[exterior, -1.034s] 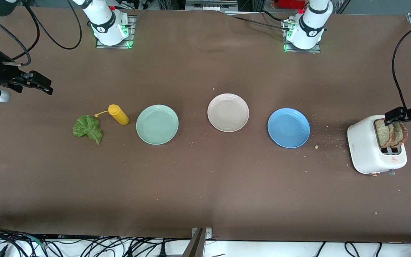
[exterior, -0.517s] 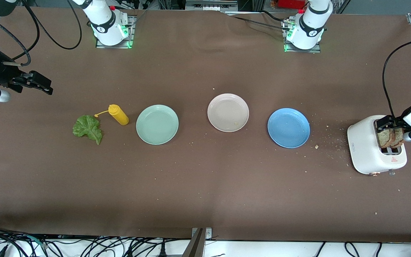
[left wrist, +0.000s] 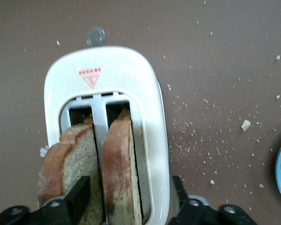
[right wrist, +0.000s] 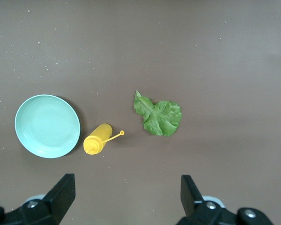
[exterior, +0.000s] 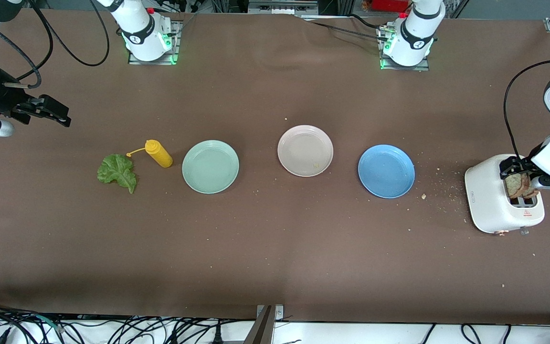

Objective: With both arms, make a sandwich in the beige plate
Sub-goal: 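Lift the bread slice out with the left gripper toward the beige plate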

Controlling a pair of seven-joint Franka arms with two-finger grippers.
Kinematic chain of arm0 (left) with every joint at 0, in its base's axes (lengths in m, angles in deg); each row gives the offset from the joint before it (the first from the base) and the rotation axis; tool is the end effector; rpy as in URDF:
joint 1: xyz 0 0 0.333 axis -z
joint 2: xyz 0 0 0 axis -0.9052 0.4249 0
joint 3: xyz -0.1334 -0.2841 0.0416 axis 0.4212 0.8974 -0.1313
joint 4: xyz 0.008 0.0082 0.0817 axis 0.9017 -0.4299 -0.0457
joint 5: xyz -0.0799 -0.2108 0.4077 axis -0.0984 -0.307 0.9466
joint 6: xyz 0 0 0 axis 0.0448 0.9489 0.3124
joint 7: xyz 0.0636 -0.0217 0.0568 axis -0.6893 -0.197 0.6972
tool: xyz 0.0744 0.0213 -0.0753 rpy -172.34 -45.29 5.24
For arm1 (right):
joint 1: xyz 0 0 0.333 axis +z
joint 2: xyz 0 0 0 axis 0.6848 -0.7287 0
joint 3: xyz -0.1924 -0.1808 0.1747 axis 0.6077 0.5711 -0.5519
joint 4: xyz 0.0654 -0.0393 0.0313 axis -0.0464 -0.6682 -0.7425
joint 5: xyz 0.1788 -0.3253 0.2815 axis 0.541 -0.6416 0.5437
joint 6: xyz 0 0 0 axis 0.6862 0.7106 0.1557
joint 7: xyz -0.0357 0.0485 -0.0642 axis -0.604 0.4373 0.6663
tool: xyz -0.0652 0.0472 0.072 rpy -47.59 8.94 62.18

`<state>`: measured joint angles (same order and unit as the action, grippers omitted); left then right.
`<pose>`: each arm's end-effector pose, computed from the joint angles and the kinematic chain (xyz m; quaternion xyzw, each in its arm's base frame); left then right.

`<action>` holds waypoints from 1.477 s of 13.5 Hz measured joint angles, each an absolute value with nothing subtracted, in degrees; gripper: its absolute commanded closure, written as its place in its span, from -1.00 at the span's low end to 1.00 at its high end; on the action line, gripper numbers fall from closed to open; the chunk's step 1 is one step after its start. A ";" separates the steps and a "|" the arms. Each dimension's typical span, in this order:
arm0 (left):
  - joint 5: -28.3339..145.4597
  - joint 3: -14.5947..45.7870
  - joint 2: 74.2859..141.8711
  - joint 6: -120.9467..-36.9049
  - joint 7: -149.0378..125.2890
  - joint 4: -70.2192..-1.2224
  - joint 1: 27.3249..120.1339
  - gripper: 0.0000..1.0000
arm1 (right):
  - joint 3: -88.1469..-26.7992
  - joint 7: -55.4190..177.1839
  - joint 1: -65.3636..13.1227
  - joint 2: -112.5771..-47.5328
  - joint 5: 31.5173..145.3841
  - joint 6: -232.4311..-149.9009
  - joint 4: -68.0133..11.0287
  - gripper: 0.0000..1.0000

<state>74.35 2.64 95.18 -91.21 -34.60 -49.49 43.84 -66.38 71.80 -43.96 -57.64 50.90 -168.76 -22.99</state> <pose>0.6373 0.1844 0.3184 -0.9981 0.0395 -0.0169 0.0433 0.6368 0.0288 0.5849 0.9995 -0.0272 -0.0122 0.0058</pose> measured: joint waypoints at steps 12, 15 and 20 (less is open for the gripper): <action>74.35 6.27 93.60 -64.69 -34.50 -31.97 44.11 1.00 | -66.36 71.80 -43.97 -57.64 50.90 -168.76 -22.99 -1.00; 73.85 11.72 93.06 -55.88 -34.38 -26.93 44.75 1.00 | -66.36 71.80 -43.97 -57.64 50.90 -168.76 -22.99 -1.00; 55.83 17.61 97.29 -46.92 -33.92 -28.27 46.78 1.00 | -66.35 71.80 -43.97 -57.64 50.90 -168.74 -22.96 -1.00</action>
<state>55.83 17.61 97.29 -46.92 -33.92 -28.27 46.78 -66.35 71.80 -43.97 -57.64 50.90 -168.74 -22.96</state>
